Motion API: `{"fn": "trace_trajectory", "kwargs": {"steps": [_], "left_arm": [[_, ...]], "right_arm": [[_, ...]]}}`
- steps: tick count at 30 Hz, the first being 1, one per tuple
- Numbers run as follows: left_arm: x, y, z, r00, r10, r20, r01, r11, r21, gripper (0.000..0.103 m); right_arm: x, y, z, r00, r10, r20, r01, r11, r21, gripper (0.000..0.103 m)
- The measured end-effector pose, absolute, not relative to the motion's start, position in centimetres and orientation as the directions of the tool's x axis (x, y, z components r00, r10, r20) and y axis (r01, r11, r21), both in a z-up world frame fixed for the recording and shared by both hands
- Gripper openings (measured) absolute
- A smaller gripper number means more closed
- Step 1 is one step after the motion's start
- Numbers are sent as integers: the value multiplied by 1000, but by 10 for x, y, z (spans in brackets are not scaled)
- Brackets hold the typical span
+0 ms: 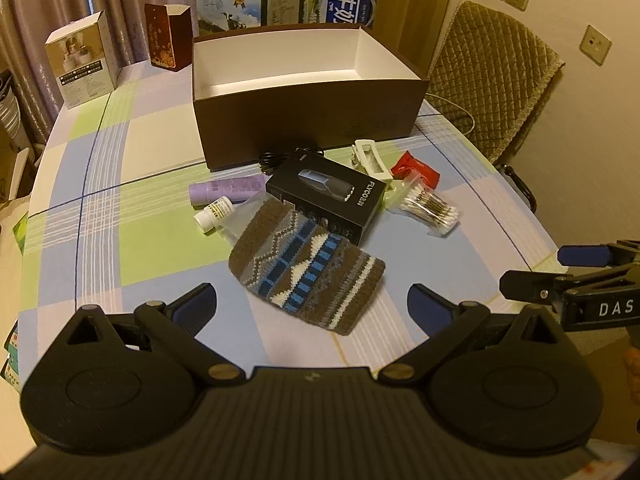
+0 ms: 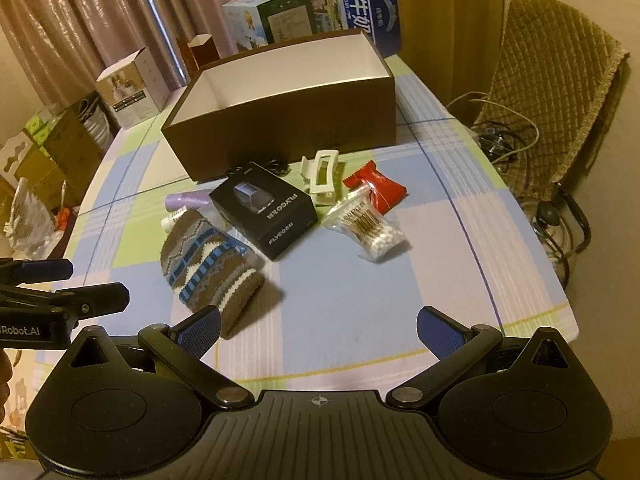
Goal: Organize objects
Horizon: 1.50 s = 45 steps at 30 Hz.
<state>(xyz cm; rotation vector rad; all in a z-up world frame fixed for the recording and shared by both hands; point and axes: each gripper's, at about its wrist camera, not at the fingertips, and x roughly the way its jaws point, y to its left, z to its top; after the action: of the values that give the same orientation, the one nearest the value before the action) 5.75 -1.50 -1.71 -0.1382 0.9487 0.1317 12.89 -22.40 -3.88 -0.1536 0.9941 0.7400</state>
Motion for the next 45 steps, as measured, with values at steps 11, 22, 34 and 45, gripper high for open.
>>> {"fn": "trace_trajectory", "kwargs": {"steps": [11, 22, 34, 45], "left_arm": [[75, -12, -29, 541, 111, -834, -253, 967, -35, 100], [90, -2, -59, 468, 168, -868, -372, 928, -21, 100], [102, 8, -80, 433, 221, -874, -501, 865, -30, 100], [117, 11, -101, 417, 194, -888, -563, 822, -85, 100]], "right_arm": [[162, -224, -53, 305, 582, -754, -692, 679, 244, 101], [213, -219, -88, 305, 565, -767, -735, 652, 187, 100], [255, -179, -127, 249, 554, -794, -831, 543, 119, 65], [266, -162, -152, 193, 536, -822, -875, 473, 103, 35]]}}
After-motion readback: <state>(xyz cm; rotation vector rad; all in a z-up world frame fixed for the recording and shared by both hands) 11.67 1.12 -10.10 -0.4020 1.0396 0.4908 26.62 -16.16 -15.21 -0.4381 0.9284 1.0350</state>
